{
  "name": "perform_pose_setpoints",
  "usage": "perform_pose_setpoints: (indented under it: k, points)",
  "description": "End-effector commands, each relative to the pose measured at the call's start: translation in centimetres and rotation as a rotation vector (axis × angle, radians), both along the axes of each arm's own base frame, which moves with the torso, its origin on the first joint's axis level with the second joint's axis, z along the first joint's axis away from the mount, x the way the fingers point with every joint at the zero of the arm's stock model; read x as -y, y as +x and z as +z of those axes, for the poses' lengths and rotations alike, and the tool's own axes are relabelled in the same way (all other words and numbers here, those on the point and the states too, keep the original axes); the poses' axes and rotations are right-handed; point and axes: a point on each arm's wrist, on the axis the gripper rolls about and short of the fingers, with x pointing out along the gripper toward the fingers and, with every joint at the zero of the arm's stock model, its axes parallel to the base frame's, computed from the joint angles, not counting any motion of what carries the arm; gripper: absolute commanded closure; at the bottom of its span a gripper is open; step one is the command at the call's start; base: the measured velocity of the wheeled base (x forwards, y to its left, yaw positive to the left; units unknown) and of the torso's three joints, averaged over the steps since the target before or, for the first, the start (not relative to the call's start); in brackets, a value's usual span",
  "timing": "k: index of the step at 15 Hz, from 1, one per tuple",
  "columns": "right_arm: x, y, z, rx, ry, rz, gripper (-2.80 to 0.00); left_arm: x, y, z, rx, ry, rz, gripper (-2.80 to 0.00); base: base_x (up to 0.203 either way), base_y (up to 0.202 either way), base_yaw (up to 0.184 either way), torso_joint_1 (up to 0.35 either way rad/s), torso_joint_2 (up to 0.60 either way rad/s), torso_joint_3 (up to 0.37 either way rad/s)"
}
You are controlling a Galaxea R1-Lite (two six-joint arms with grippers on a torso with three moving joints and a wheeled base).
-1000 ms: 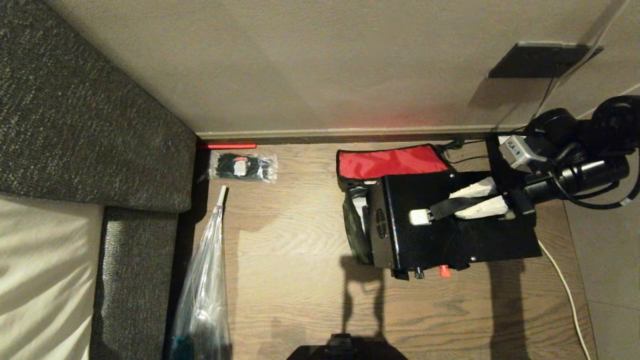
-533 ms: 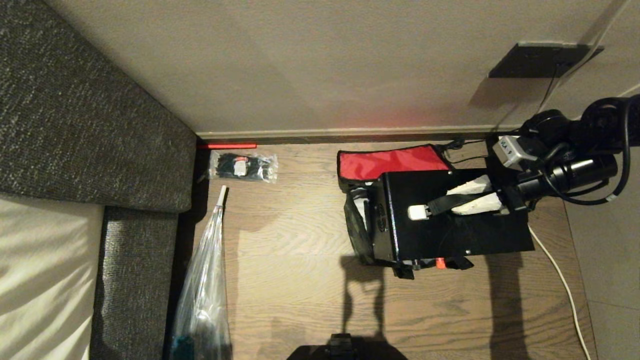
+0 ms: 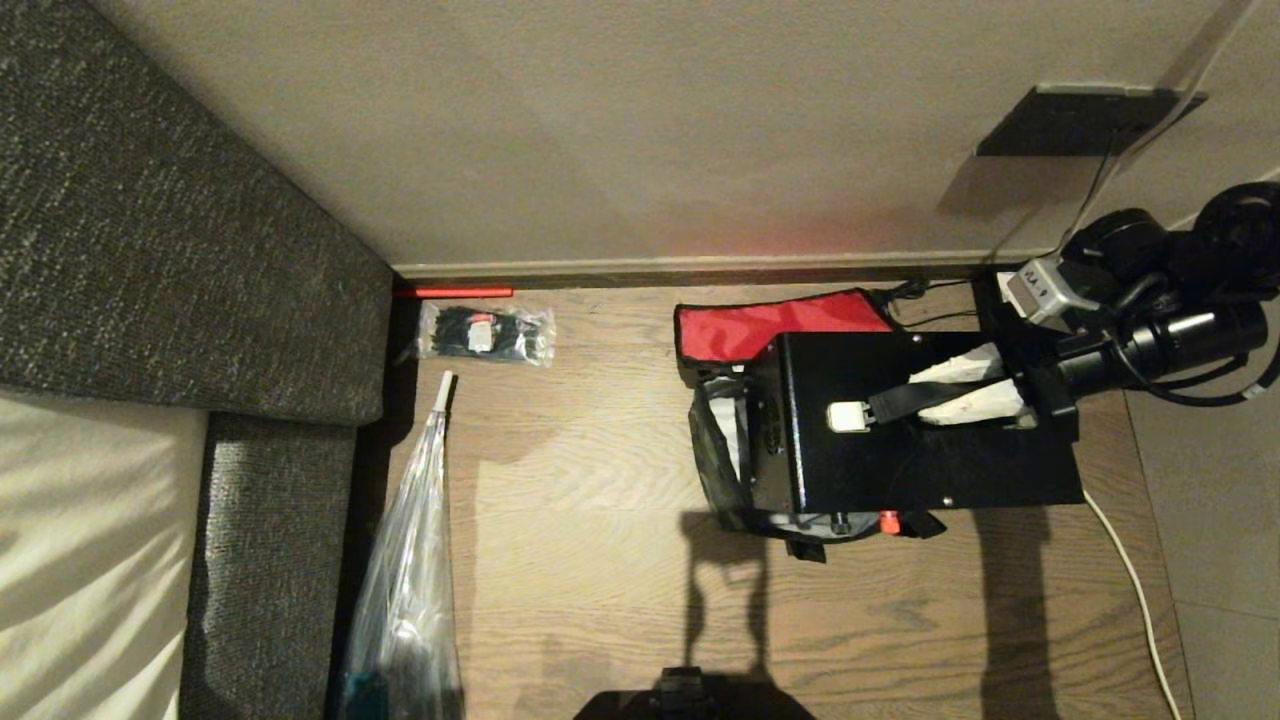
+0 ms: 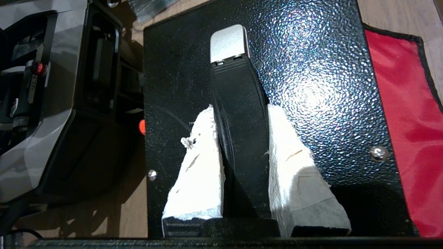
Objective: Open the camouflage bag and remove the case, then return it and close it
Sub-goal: Place the black box back
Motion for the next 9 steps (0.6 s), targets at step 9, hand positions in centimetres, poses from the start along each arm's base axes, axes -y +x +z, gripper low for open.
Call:
perform_pose_setpoints:
  k: [9]
  points:
    - [0.4, 1.9, -1.4, 0.015, -0.001, -0.004, 0.0, 0.0, 0.0, -0.1, -0.001, 0.0, 0.001, 0.0, 0.0, 0.0, 0.0, 0.0, 0.0, 0.0]
